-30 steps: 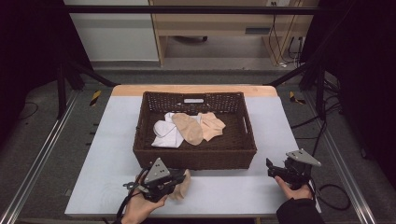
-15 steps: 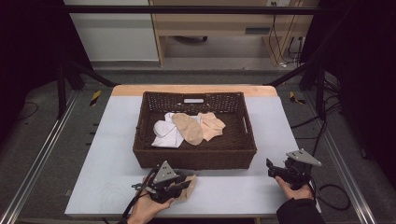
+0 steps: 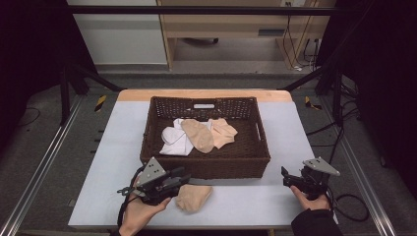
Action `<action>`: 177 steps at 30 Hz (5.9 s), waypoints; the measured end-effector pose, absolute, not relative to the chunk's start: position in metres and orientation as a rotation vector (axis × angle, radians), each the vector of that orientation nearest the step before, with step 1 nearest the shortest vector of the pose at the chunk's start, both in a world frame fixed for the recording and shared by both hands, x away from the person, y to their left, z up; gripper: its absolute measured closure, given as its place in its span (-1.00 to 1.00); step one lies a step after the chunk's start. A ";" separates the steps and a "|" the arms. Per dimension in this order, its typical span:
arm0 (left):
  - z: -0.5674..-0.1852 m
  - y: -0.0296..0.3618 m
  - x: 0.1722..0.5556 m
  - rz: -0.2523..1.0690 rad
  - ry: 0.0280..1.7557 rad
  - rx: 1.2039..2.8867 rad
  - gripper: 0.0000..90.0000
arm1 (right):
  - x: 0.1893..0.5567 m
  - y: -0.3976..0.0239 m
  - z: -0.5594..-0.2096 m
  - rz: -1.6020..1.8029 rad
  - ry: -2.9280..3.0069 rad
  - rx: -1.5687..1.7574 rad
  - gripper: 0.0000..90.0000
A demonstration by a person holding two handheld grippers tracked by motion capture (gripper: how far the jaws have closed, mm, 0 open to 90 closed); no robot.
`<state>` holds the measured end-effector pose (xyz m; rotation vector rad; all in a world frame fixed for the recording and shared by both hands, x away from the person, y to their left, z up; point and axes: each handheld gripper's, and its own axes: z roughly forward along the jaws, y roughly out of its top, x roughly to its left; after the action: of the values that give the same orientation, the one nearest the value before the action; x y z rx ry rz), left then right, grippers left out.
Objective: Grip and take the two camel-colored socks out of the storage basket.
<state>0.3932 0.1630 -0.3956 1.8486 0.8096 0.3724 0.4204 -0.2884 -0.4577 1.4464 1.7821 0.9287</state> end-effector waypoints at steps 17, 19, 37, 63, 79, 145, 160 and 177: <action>-0.330 0.173 0.451 0.490 0.884 1.715 0.32 | 0.422 -0.287 -0.456 0.928 1.781 1.434 -0.86; -0.325 0.171 0.461 0.507 0.904 1.708 0.30 | 0.423 -0.287 -0.456 0.929 1.780 1.435 -0.86; -0.334 0.142 0.552 0.600 1.034 1.745 0.21 | 0.424 -0.287 -0.457 0.926 1.779 1.435 -0.84; -0.417 0.127 0.615 0.577 1.212 1.998 0.22 | 0.426 -0.285 -0.459 0.906 1.799 1.429 -0.80; -0.435 0.124 0.619 0.588 1.199 2.157 0.22 | 0.425 -0.286 -0.459 0.902 1.799 1.432 -0.79; -0.296 0.179 0.473 0.542 0.766 1.650 0.92 | 0.422 -0.290 -0.458 0.883 1.779 1.449 -0.79; -0.282 0.179 0.424 0.543 0.641 1.633 0.92 | 0.421 -0.291 -0.458 0.878 1.774 1.451 -0.79; -0.301 0.186 0.383 0.502 0.591 1.649 0.92 | 0.420 -0.289 -0.457 0.879 1.777 1.445 -0.79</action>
<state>0.3833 0.1857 -0.3009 1.6491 0.5909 0.5015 0.4195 -0.2893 -0.4567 1.4452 1.7773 0.8789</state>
